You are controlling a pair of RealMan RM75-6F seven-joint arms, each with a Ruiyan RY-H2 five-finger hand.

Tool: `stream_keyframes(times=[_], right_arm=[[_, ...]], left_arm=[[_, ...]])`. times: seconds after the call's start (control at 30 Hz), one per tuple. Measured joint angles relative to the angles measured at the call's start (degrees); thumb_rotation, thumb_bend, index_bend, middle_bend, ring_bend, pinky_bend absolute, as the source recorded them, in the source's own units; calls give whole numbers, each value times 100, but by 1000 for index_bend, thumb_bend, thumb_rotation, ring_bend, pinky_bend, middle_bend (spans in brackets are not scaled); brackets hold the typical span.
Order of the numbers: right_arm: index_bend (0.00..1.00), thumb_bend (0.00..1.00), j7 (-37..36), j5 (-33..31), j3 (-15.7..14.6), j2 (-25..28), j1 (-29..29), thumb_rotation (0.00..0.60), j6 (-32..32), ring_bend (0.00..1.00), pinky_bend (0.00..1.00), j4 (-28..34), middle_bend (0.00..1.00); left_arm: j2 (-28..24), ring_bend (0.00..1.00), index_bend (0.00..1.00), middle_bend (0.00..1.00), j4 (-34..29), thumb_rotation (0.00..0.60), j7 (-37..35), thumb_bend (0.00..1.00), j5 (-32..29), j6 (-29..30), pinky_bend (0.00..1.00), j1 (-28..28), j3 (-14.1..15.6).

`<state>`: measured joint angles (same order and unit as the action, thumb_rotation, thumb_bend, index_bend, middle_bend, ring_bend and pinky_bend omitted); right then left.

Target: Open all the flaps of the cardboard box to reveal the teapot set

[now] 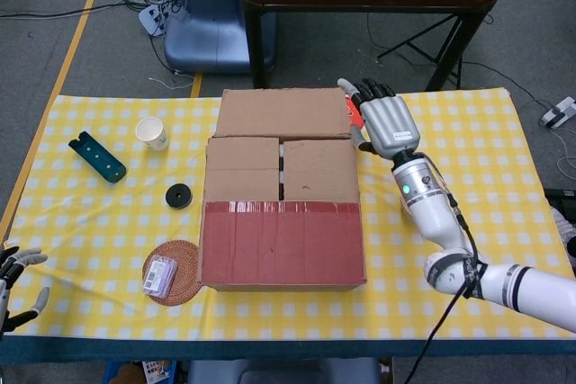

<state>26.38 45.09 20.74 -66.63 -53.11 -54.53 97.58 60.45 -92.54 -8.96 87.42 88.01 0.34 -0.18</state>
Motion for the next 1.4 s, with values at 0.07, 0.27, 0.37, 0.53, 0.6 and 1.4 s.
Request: stream_keyframes(times=[0.07, 0.27, 0.37, 0.53, 0.6, 1.4], right_arm=[[267, 611, -239, 76, -80, 342, 143, 600, 190, 164, 209, 541, 287], [285, 877, -1096, 538, -322, 1043, 462, 600, 967, 186, 213, 1273, 326], [305, 992, -1387, 785, -407, 1089, 516, 600, 1186, 186, 213, 1317, 326], [344, 1000, -1620, 1097, -526, 993, 494, 600, 1378, 186, 213, 1266, 310], [344, 1000, -1658, 1158, -558, 933, 458, 600, 1409, 186, 214, 1228, 305], [406, 1000, -1753, 1395, -904, 762, 295, 600, 1287, 167, 214, 1224, 288]], left_arm=[[5, 130, 364, 243, -12, 600, 16, 394, 9, -3, 0, -3, 5], [32, 130, 364, 243, -30, 600, 49, 394, 9, -41, 0, -15, 19], [37, 130, 364, 243, -27, 600, 52, 394, 3, -38, 0, -8, 24], [46, 130, 364, 244, -7, 600, 32, 394, -9, -27, 0, 17, 41], [50, 130, 364, 243, 3, 600, 20, 394, -13, -16, 0, 29, 45], [80, 130, 365, 244, 120, 600, -87, 394, 0, 39, 0, 67, 41]])
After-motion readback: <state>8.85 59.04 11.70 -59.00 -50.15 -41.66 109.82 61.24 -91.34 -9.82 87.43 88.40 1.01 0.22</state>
